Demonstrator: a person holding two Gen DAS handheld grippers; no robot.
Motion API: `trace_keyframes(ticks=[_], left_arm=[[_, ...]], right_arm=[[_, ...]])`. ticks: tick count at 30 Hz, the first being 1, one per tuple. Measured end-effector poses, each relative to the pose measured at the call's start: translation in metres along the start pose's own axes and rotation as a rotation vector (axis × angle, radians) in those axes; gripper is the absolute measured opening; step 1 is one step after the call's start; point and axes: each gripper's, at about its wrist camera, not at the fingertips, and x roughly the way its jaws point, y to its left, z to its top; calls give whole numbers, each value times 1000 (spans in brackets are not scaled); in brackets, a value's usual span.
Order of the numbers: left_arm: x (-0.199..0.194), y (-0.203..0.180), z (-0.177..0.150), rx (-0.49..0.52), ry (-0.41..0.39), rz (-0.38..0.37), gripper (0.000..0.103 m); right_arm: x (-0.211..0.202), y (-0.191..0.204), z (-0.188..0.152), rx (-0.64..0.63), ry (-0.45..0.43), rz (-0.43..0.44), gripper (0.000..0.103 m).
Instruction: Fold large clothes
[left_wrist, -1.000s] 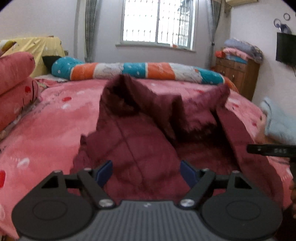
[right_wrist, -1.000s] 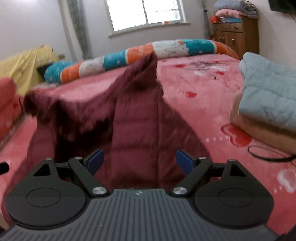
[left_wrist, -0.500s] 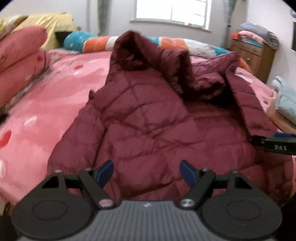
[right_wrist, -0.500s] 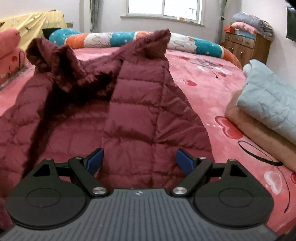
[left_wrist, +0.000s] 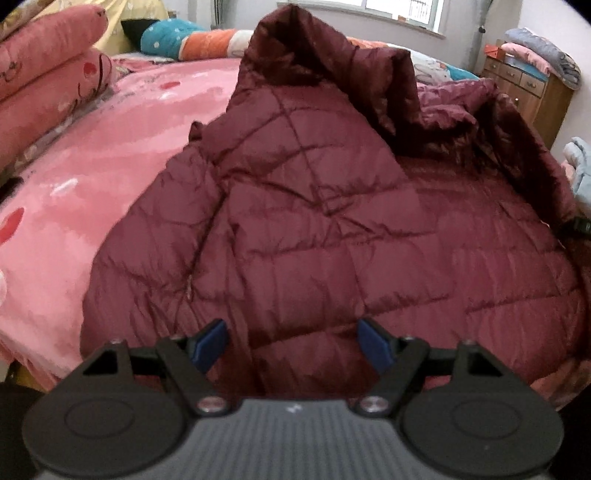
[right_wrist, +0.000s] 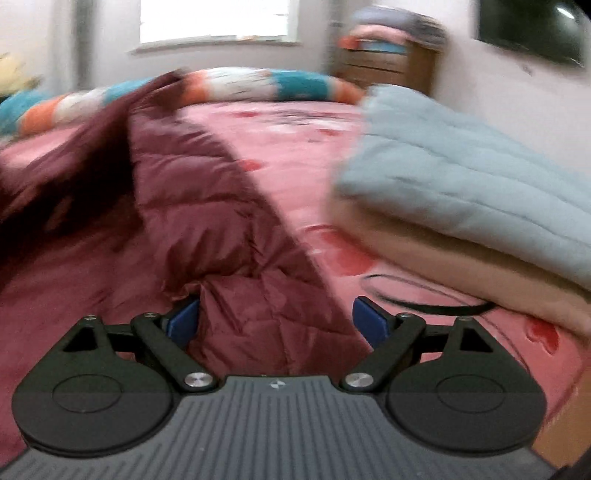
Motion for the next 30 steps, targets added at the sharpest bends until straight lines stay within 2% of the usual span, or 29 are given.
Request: trace_keyframes(ticks=[3,5,7,16,18,20,21,23,24,26,30], left_arm=[[4,-1,-2,6,19,-14,79],[9,-2,-3,6,41,-28,83],[14,-1,-5,0,56,-24,85],[24,-2,-7,3,71,-29,88],[26,-2,-7,5,69,-36,84],[25,-3,-7,7,63,-63,65],[24,-6,-7,12,59,-74,61],[21,-11,-6,30,47,-94,41],[20,-12,-5,28,42,-99,38],[17,-12,-1,7,37,-118,23],[8,-12,10,-7,22,-169,13]], right_arm=[[15,-20,8,110,-25,-78,103],[22,-30,9,183,-13,-76,103],[23,-32,11,204,-32,-63,103],[-16,-24,11,180,-325,-16,103],[-18,-24,11,178,-371,-12,103],[-31,-29,10,175,-407,-5,103],[-32,-30,10,171,-419,2,103],[-37,-25,9,147,-438,22,103],[-37,-22,10,128,-447,35,103],[-37,-13,15,67,-467,75,103],[-36,16,11,-89,-460,189,103]])
